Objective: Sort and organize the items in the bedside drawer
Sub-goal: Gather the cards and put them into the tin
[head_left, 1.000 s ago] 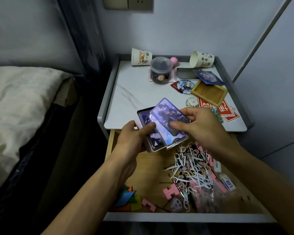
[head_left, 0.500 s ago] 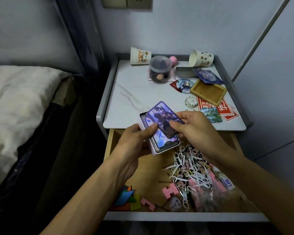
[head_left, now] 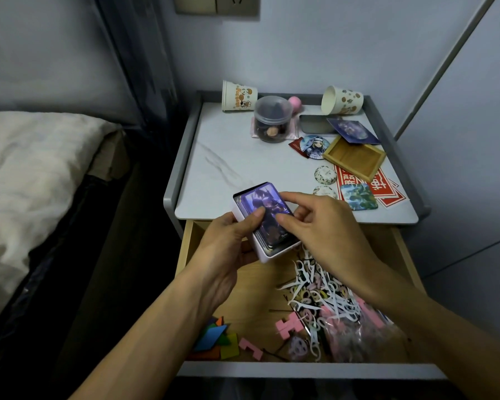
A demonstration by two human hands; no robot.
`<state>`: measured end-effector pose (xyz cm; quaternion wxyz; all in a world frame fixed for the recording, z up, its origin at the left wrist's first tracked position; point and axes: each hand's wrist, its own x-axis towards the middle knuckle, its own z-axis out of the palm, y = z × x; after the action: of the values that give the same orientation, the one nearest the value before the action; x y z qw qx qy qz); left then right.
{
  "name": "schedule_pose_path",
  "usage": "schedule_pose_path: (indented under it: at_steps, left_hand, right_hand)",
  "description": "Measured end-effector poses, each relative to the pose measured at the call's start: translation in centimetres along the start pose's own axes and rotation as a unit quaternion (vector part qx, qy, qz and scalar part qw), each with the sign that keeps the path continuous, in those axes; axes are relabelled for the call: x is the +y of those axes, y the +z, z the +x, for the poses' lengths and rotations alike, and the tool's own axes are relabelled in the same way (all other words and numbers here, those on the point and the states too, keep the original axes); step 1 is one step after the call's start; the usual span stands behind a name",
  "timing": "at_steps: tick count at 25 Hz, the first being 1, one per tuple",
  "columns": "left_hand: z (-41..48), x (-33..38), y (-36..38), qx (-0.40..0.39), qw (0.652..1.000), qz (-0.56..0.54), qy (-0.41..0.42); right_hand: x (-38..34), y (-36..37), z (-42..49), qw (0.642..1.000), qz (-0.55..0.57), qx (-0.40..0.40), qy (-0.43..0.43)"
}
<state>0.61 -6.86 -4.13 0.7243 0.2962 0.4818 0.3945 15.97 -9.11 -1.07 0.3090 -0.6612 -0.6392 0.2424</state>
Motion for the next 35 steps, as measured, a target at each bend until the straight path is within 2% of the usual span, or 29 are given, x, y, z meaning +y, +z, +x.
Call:
schedule_pose_path:
  at_steps: [6,9,12,15,23,28,35]
  left_hand:
    - [0.0,0.3,-0.1,-0.006,1.000,-0.006,-0.005]
    - [-0.3,1.1,-0.4,-0.033,0.999,0.027,-0.014]
    - [-0.6,1.5,-0.7,-0.051,0.996,0.072,-0.032]
    - [-0.5,1.6,-0.8,-0.056,0.993,0.090,-0.047]
    - [-0.4,2.2,-0.8,-0.080,0.991,0.086,-0.060]
    - [-0.4,2.5,-0.7,-0.077,0.992,0.081,-0.059]
    - [-0.3,2.7,-0.6,-0.066,0.995,0.066,-0.035]
  right_hand:
    - [0.5,-0.1,0.6,0.996,-0.064,-0.002,-0.065]
    - [1.1,-2.2,1.8,0.988,-0.039,-0.100,-0.113]
    - [1.6,-2.4,2.0,0.963,-0.090,-0.201,-0.155]
    - [1.7,-1.9,1.9,0.946,-0.157,-0.201,-0.199]
    - [1.3,-1.7,0.8,0.917,-0.230,-0.184,-0.268]
    - [1.4,-1.5,0.9,0.914,-0.221,-0.182,-0.289]
    - [1.6,-1.6,1.5,0.942,-0.138,-0.218,-0.214]
